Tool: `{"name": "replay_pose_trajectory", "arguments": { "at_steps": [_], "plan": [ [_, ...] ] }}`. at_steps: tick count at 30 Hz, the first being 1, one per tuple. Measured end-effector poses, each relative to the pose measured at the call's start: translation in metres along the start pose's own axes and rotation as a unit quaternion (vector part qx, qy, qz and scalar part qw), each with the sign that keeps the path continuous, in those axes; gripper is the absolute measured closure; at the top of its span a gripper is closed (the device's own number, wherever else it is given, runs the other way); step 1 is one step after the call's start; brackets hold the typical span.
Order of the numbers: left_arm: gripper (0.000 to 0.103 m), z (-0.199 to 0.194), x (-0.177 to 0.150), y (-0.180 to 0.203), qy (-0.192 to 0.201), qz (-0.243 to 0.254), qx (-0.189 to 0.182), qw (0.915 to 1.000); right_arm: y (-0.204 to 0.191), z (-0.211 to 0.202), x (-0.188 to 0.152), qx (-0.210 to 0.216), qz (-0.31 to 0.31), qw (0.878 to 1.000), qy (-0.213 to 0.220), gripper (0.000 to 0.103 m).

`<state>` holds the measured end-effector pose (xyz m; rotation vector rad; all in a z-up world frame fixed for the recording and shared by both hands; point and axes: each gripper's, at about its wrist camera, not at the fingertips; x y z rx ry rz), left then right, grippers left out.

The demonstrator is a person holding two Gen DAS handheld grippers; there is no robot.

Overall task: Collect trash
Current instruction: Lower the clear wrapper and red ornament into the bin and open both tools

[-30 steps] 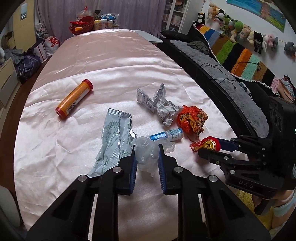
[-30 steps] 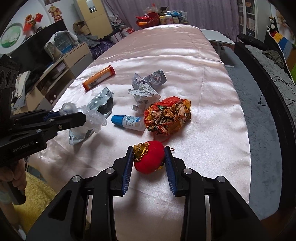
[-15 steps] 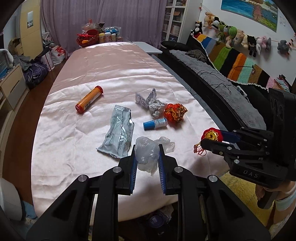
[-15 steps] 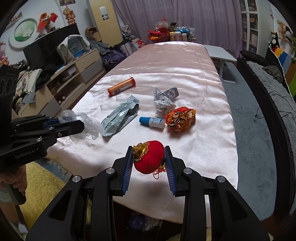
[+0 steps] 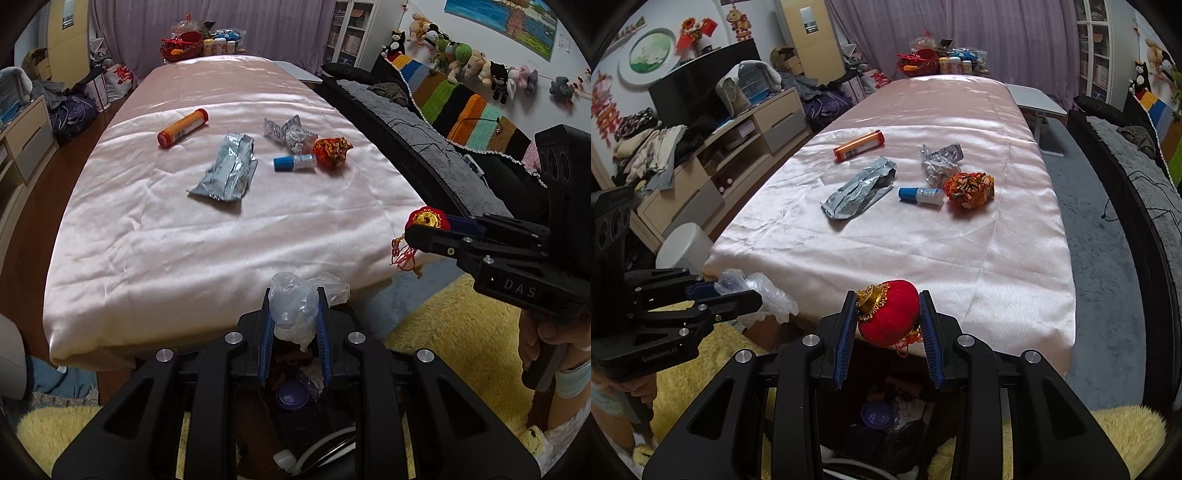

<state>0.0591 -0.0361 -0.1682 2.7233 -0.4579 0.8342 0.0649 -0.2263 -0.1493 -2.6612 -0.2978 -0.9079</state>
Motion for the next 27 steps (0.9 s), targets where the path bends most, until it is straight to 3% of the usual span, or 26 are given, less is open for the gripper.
{"name": "replay_pose_trajectory", "arguments": {
  "at_steps": [14, 27],
  "plan": [
    [0.083, 0.029, -0.061, 0.003, -0.062, -0.019, -0.015, 0.9978, -0.006, 0.018, -0.053, 0.010, 0.012, 0.999, -0.051, 0.069],
    [0.083, 0.067, -0.089, 0.005, -0.118, -0.026, -0.021, 0.9924, -0.010, 0.058, -0.088, 0.027, 0.030, 0.993, -0.114, 0.069]
  ]
}}
Point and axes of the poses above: each gripper's, at about its wrist camera, not at the fingertips, and z roughly the way its jaws point, y to its right, x to its top, and after that the axes turned 1 degree about z, right-handed
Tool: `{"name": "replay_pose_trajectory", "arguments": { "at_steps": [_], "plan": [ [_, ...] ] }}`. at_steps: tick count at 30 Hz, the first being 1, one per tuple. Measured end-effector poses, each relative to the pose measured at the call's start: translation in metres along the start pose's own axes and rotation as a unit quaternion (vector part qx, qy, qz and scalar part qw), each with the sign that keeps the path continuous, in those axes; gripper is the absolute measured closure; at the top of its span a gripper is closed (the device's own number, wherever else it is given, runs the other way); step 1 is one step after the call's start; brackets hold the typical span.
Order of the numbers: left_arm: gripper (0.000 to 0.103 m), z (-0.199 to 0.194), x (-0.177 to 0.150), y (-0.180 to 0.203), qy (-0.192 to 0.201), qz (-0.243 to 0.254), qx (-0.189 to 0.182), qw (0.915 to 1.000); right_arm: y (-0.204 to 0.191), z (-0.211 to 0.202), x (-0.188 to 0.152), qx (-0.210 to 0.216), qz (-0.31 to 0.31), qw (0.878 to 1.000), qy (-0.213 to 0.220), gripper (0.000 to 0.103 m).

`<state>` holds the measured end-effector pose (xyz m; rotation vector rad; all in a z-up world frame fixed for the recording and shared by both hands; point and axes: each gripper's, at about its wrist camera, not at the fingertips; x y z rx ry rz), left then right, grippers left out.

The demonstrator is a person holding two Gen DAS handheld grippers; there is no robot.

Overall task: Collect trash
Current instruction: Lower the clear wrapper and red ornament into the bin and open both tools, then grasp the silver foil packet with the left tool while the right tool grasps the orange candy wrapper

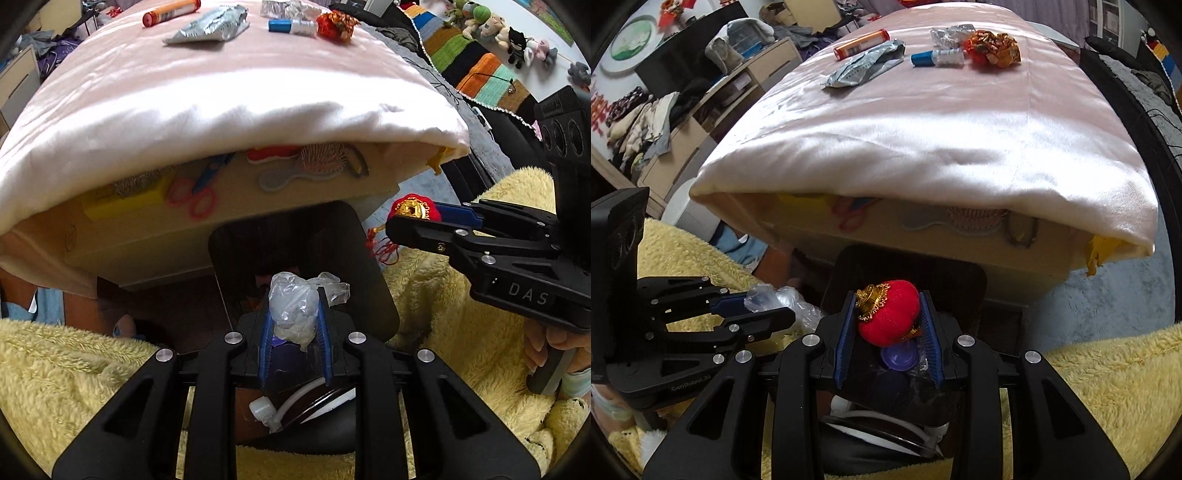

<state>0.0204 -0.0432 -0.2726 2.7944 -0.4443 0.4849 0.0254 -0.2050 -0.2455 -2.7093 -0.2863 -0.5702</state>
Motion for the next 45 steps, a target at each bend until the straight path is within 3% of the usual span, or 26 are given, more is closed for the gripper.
{"name": "replay_pose_trajectory", "arguments": {
  "at_steps": [9, 11, 13, 18, 22, 26, 37, 45],
  "plan": [
    [0.078, 0.008, -0.003, -0.003, -0.014, -0.011, -0.004, 0.9998, 0.002, 0.010, -0.002, 0.000, 0.010, 1.000, -0.019, 0.067],
    [0.069, 0.009, -0.003, -0.003, -0.016, -0.013, -0.003, 0.9998, 0.004, 0.012, -0.001, 0.003, 0.018, 1.000, -0.023, 0.064],
    [0.053, 0.010, -0.003, -0.004, -0.018, -0.014, -0.001, 0.9997, 0.007, 0.012, -0.002, 0.003, 0.025, 0.999, -0.024, 0.045],
    [0.043, 0.006, -0.001, -0.006, -0.015, -0.011, 0.010, 0.9998, 0.011, 0.007, 0.001, -0.002, 0.036, 0.999, -0.015, 0.040],
    [0.021, 0.001, 0.003, -0.008, -0.008, -0.008, 0.030, 0.9995, 0.019, -0.005, 0.010, -0.015, 0.045, 0.999, 0.005, 0.024],
    [0.012, -0.009, 0.009, -0.011, 0.000, 0.000, 0.040, 0.9992, 0.026, -0.021, 0.021, -0.028, 0.055, 0.998, 0.032, 0.014],
    [0.008, -0.050, 0.046, -0.029, 0.061, -0.015, 0.054, 0.9966, 0.036, -0.051, 0.066, -0.042, 0.050, 0.994, 0.082, 0.009],
    [0.008, -0.058, 0.103, -0.044, 0.086, -0.009, 0.066, 0.9941, 0.041, -0.046, 0.116, -0.060, 0.034, 0.992, 0.102, 0.009]
  ]
}}
Point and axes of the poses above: each gripper's, at about its wrist camera, not at the fingertips, and z roughly the way its jaws point, y to its right, x to its top, and after that the axes turned 1 degree about z, right-handed
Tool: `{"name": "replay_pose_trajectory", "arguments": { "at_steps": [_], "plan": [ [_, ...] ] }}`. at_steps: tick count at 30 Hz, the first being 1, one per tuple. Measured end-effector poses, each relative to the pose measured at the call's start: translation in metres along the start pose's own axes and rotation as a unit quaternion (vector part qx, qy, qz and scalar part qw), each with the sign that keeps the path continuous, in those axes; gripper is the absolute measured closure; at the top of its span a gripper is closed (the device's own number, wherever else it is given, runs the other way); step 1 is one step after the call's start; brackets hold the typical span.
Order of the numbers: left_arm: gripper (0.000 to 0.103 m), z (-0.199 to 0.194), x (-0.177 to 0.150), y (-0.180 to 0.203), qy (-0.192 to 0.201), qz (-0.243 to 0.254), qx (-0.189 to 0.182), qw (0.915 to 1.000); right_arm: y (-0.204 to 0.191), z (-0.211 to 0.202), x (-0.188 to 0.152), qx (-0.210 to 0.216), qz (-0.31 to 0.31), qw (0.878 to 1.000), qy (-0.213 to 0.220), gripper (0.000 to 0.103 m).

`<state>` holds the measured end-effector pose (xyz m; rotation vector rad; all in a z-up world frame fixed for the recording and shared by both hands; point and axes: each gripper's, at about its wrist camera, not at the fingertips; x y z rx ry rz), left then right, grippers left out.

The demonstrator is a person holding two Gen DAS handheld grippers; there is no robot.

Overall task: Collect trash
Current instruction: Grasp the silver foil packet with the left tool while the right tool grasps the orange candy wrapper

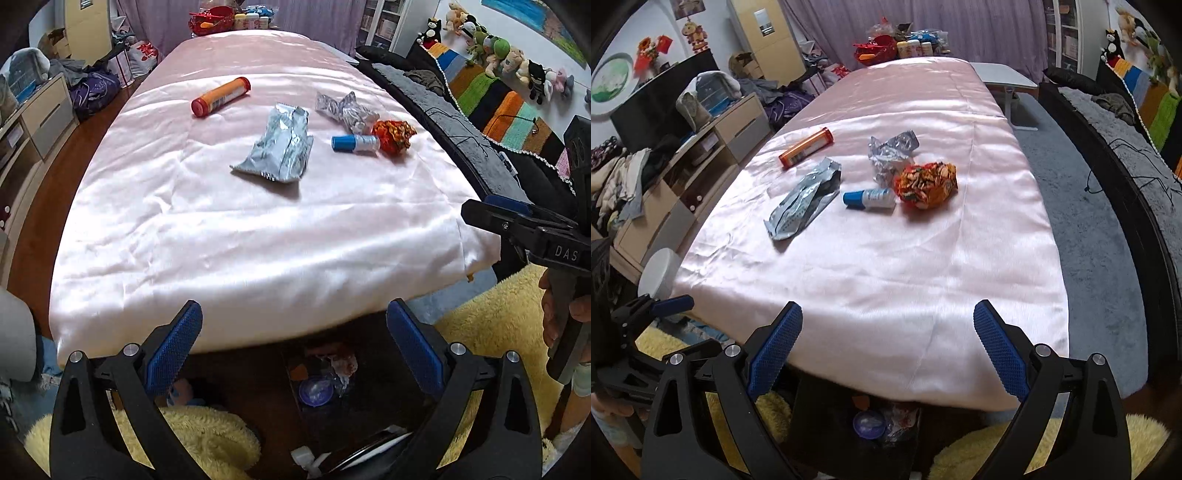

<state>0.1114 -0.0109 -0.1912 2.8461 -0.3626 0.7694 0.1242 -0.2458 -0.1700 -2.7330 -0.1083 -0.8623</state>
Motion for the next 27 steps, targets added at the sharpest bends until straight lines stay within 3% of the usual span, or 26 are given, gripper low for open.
{"name": "replay_pose_trajectory", "arguments": {
  "at_steps": [9, 17, 22, 24, 27],
  "plan": [
    [0.008, 0.027, 0.061, -0.015, 0.014, -0.003, 0.006, 0.9999, 0.022, 0.033, 0.058, -0.020, 0.016, 1.000, 0.016, 0.009],
    [0.008, 0.066, 0.097, -0.021, 0.001, -0.007, 0.008, 0.9999, 0.026, 0.067, 0.084, -0.027, 0.009, 0.999, 0.014, 0.011],
    [0.009, 0.086, 0.109, -0.024, -0.007, -0.010, 0.003, 0.9999, 0.029, 0.082, 0.093, -0.019, 0.005, 1.000, 0.006, 0.030],
    [0.014, 0.090, 0.113, -0.023, -0.007, -0.009, -0.008, 0.9999, 0.030, 0.087, 0.096, -0.019, 0.005, 1.000, 0.003, 0.032],
    [0.029, 0.099, 0.116, -0.022, -0.015, -0.002, -0.006, 0.9999, 0.032, 0.094, 0.095, -0.020, 0.004, 1.000, -0.004, 0.036]
  ]
}}
Point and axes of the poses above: each gripper's, at about its wrist camera, not at the fingertips, and z roughly the way its jaws point, y to its right, x to its top, and after that the axes turned 1 degree about z, right-handed
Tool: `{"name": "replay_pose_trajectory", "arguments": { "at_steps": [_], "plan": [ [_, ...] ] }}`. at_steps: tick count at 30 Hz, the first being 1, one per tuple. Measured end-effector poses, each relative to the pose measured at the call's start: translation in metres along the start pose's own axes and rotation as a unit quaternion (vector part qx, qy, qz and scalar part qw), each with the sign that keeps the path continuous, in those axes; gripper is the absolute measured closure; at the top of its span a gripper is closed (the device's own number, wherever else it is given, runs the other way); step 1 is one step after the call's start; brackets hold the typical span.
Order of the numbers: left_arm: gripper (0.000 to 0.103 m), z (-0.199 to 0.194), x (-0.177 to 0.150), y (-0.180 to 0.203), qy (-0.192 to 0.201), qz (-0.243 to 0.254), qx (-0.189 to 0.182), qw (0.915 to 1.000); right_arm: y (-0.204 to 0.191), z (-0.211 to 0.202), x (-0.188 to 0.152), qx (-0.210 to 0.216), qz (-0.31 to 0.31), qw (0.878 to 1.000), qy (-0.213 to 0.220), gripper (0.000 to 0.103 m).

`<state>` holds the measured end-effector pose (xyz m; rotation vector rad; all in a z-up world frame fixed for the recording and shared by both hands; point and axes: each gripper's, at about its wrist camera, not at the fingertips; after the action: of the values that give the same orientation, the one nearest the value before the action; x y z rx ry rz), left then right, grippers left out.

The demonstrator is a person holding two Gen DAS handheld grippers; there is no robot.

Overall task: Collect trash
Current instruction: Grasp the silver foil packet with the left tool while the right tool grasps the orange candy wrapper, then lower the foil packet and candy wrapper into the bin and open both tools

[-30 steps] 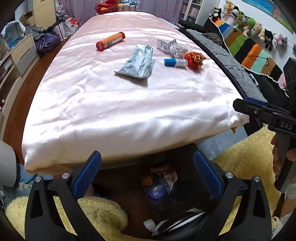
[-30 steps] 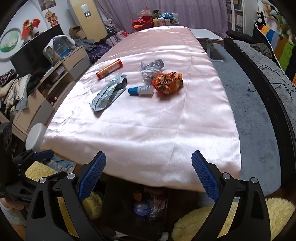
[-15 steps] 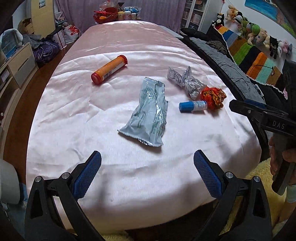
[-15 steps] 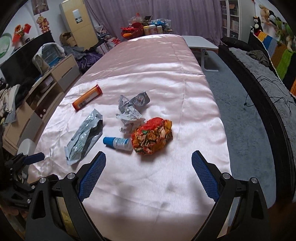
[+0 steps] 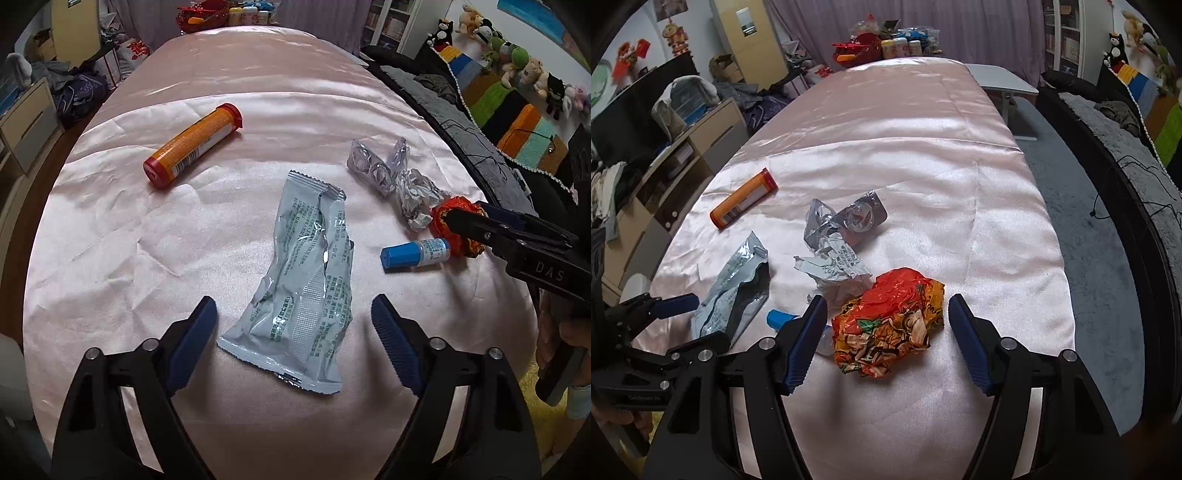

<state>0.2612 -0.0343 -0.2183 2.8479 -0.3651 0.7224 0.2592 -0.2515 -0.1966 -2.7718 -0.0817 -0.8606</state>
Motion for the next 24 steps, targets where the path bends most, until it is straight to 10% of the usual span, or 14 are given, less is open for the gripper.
{"name": "replay_pose_trajectory", "arguments": {
  "at_steps": [6, 24],
  "plan": [
    [0.056, 0.001, 0.001, 0.004, 0.008, 0.022, 0.022, 0.9995, 0.002, 0.004, -0.002, 0.008, 0.004, 1.000, -0.002, 0.043],
    [0.068, -0.063, -0.027, 0.014, 0.046, 0.015, 0.008, 0.9988, -0.007, -0.066, -0.017, 0.010, -0.016, 0.999, 0.043, 0.045]
  ]
}}
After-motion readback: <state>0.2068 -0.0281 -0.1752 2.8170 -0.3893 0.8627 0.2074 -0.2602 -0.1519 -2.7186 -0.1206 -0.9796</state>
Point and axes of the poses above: each gripper's, at about its wrist camera, not at the fingertips, and z roughly the way its jaws point, y to its right, x to its top, and after that the axes turned 1 degree about z, right-handed
